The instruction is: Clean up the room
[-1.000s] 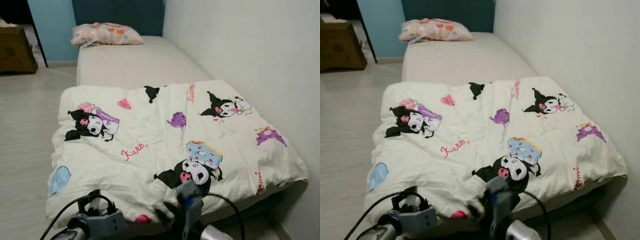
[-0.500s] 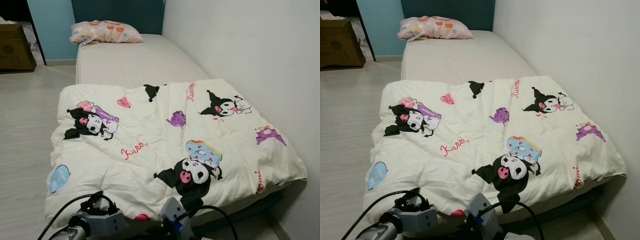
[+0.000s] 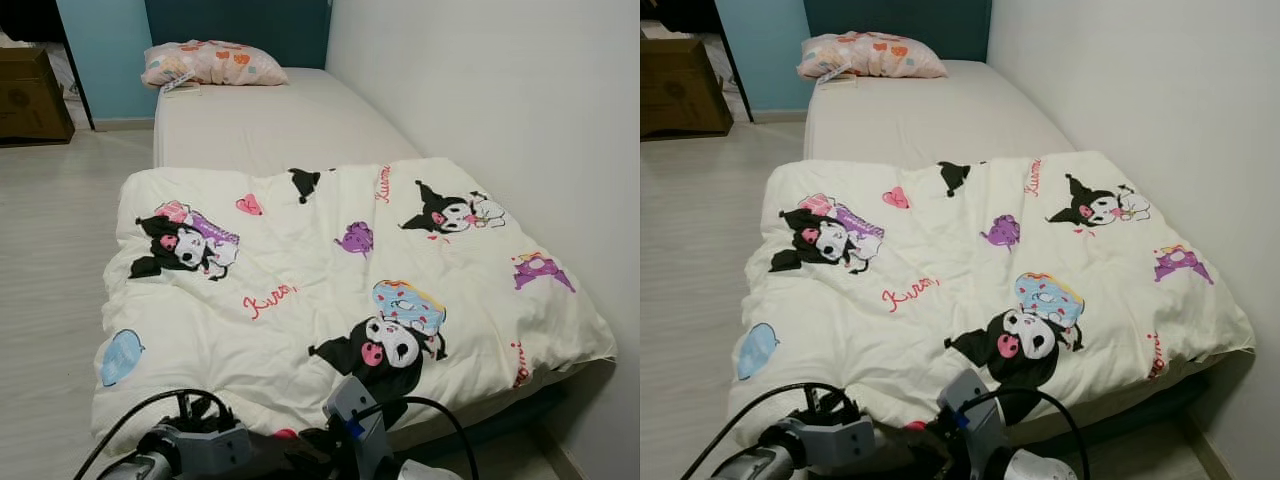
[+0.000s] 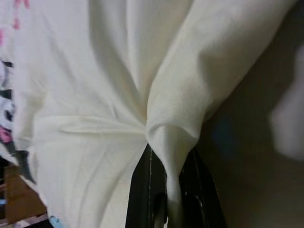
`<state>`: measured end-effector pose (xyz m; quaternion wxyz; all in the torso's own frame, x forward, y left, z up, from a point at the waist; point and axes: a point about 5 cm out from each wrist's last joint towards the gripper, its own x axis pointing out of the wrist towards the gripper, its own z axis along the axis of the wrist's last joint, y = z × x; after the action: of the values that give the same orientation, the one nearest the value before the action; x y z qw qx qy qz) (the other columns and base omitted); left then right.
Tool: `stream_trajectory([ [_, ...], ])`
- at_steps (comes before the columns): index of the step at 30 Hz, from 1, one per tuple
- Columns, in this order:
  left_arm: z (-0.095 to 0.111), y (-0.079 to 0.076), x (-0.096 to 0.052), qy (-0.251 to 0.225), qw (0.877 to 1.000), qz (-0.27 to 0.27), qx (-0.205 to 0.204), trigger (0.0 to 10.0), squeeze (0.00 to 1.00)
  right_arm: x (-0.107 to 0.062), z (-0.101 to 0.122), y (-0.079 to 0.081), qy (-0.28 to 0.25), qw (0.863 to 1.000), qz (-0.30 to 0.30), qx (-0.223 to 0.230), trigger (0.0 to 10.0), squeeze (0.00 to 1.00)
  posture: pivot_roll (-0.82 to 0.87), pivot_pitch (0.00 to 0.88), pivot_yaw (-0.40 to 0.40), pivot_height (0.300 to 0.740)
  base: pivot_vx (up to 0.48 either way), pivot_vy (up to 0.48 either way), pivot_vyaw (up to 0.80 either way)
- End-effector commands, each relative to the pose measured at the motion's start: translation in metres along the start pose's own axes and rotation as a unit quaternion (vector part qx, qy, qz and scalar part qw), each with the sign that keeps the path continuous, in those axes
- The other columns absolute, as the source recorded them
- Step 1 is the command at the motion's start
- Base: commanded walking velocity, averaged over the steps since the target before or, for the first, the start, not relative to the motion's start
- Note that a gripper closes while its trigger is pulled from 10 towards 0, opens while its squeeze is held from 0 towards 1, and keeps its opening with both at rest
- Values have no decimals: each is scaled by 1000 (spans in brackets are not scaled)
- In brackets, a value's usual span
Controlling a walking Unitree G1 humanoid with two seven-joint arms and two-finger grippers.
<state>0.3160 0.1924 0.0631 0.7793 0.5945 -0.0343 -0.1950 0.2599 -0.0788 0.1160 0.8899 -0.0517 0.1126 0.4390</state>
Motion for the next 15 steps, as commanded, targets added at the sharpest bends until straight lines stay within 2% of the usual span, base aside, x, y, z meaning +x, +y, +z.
stream_trajectory([
  [1, -4, -14, -9, 2, 998, -56, -8, 0, 0, -2, -5, -1, 6, 1000, -8, 4, 10000, 0, 38, 356, -94, 554, 0, 0, 0],
  [8, -5, -12, -13, 6, 995, -93, -26, 0, 0, -2, -6, -1, 3, 1000, -12, 7, 10000, 0, 38, 356, -94, 554, 0, 0, 0],
  [11, -1, -9, -15, -1, 991, -124, -49, 0, 0, -2, -6, 0, 1, 1000, -14, 9, 10000, 0, 52, 360, -88, 554, 0, 0, 0],
  [12, 3, -10, -15, -9, 987, -147, -68, 0, 0, -1, -6, -1, 0, 1000, -15, 9, 10000, 0, 53, 359, -89, 554, 0, 0, 0],
  [14, 6, -11, -16, -17, 983, -166, -78, 0, 0, -1, -6, -1, 0, 1000, -15, 9, 10000, 0, 54, 360, -89, 554, 0, 0, 0],
  [15, 11, -13, -17, -19, 975, -194, -104, 0, 0, -1, -5, -1, -1, 1000, -14, 9, 10000, 0, 55, 360, -90, 554, 0, 0, 0],
])
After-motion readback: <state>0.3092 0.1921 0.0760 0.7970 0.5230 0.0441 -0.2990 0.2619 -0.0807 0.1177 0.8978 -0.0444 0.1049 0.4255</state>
